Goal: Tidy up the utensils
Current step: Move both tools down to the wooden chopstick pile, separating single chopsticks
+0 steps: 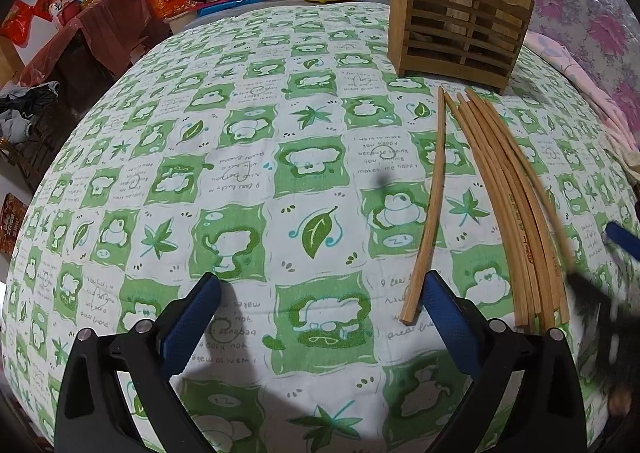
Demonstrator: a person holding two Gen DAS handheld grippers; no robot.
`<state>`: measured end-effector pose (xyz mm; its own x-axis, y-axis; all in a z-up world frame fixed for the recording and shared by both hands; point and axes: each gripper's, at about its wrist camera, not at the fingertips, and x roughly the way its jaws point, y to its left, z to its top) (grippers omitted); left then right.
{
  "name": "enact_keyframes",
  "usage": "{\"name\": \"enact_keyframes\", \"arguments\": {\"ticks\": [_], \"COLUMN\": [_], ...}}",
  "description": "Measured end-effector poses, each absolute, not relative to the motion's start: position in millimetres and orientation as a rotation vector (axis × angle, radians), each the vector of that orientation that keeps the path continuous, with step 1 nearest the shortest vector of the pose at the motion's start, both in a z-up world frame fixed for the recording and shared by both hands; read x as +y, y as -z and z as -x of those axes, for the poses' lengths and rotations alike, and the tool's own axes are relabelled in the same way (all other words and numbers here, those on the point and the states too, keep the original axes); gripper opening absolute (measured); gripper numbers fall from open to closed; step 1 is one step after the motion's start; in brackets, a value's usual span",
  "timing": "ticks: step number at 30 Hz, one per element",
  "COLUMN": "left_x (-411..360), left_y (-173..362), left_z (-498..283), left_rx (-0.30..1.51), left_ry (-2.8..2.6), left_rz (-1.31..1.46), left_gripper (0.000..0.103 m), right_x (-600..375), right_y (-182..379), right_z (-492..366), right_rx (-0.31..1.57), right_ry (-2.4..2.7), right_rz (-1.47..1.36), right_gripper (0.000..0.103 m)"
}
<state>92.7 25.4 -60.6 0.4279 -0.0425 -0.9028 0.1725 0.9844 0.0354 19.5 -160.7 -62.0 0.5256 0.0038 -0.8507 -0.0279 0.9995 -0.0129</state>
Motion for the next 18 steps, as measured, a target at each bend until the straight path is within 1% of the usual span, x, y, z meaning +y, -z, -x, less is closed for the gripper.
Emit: {"name": "enact_keyframes", "arguments": {"ticks": [2,3,6,10,16,18], "left_x": [25,25,25,25,20,16], "left_y": [60,60,60,61,59,57], "left_z": [-93,-93,-92,-92,-89,-86], "left_rx": [1.12,1.119,1.112,1.109,1.119,1.1], "left_ry": [0.132,0.13,0.122,0.118,0.197,0.224], "left_rz": [-0.129,-0.128,-0.127,-0.126,-0.151,-0.169], "left_gripper": [0.099,0.099,0.099,0.099,0.097,0.091], "right_x": [-183,-199,-218,-208,-205,-207], "right_y": [61,59,52,50,52,53], "right_z": [-21,-19,-10,-5,-9,-9], "right_rx": [1.008,0.994,0.934,0.902,0.926,0.931], "right_ry": [0.035,0.036,0.008,-0.017,-0.039,-0.045], "right_rz": [-0.05,-0.133,-0.259,-0.225,-0.209,-0.225], "right_gripper": [0.074,0.073,0.073,0.073,0.073,0.073]}}
